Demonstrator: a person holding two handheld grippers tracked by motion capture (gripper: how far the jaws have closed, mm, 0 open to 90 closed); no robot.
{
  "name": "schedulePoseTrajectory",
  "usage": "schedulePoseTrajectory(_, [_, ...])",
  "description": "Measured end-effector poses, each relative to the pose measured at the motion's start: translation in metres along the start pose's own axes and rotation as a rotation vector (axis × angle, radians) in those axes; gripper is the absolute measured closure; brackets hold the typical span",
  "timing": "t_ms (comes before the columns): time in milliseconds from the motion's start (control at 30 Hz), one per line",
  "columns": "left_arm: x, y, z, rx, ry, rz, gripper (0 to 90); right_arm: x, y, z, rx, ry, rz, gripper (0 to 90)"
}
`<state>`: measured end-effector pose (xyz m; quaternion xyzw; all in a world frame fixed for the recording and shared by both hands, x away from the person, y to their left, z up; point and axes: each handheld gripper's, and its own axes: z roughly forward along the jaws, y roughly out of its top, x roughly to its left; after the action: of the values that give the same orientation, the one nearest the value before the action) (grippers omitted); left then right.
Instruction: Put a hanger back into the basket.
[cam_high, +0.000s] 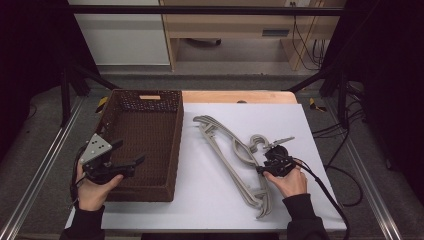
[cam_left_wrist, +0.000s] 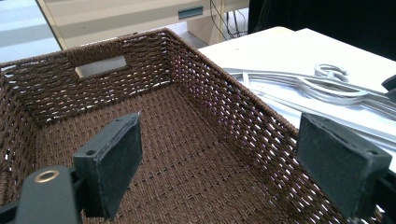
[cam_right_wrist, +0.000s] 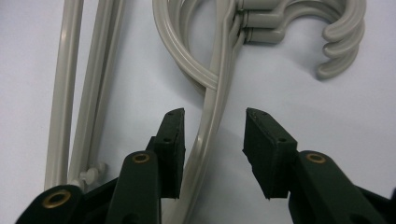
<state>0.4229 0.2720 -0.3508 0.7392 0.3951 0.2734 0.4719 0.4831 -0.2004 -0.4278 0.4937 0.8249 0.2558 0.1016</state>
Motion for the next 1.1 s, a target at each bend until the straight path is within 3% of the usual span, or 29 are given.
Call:
schedulePoseTrajectory(200, [-0.001, 0.000, 0.000, 0.000, -0.002, 0.003, 14.3, 0.000, 0.002, 0.008, 0.035, -0.010, -0.017, 62.4])
schedulePoseTrajectory(367, [-0.001, -0.001, 0.002, 0.009, -0.007, 0.001, 14.4, -0.001, 0.002, 0.013, 0.053, 0.011, -0.016, 73.1])
schedulePoseTrajectory(600, [0.000, -0.001, 0.000, 0.004, -0.004, 0.001, 14.5, -0.001, 0.004, 0.013, 0.057, 0.010, 0.028, 77.2])
schedulePoseTrajectory(633, [0.000, -0.001, -0.001, 0.001, -0.003, -0.001, 14.5, -0.001, 0.005, 0.012, 0.056, -0.009, 0.055, 78.3])
schedulePoseTrajectory(833, [0.000, -0.001, 0.000, 0.003, -0.002, -0.002, 14.6, -0.005, 0.005, 0.007, 0.016, -0.057, 0.072, 81.0])
schedulePoseTrajectory(1100, [0.000, -0.001, 0.000, 0.003, -0.003, -0.001, 14.6, -0.006, 0.005, 0.004, -0.011, -0.064, 0.096, 82.3])
